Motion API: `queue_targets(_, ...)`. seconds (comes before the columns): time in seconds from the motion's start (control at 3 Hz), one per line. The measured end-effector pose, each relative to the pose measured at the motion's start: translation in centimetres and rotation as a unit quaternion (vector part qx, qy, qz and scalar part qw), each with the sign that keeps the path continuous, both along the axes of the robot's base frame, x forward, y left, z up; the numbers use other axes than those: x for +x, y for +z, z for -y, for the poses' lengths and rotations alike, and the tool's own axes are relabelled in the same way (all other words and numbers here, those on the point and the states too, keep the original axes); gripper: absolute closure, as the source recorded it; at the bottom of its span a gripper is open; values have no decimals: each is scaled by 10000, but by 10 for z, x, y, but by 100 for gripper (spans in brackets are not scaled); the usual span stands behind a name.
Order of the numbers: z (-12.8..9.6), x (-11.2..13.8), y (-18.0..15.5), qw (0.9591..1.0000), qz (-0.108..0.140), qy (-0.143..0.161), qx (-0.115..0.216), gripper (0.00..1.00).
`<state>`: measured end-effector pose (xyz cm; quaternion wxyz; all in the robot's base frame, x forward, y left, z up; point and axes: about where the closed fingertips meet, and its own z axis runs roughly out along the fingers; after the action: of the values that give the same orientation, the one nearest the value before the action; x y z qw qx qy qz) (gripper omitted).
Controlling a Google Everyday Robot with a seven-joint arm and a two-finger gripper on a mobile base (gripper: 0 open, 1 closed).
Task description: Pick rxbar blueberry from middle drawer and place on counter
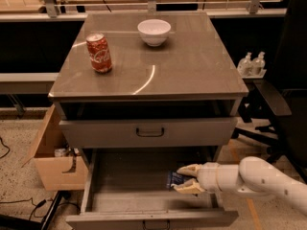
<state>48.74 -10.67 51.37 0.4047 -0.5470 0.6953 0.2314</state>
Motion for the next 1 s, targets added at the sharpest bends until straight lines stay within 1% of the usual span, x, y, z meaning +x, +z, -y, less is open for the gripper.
queue_targets(0.33, 38, -11, 49, 9996, 5, -297, -9, 100)
queue_targets(0.67, 66, -13, 85, 9986, 18, -535, -13, 100)
queue_targets(1.0, 86, -11, 122, 9972, 29, -738, -77, 100)
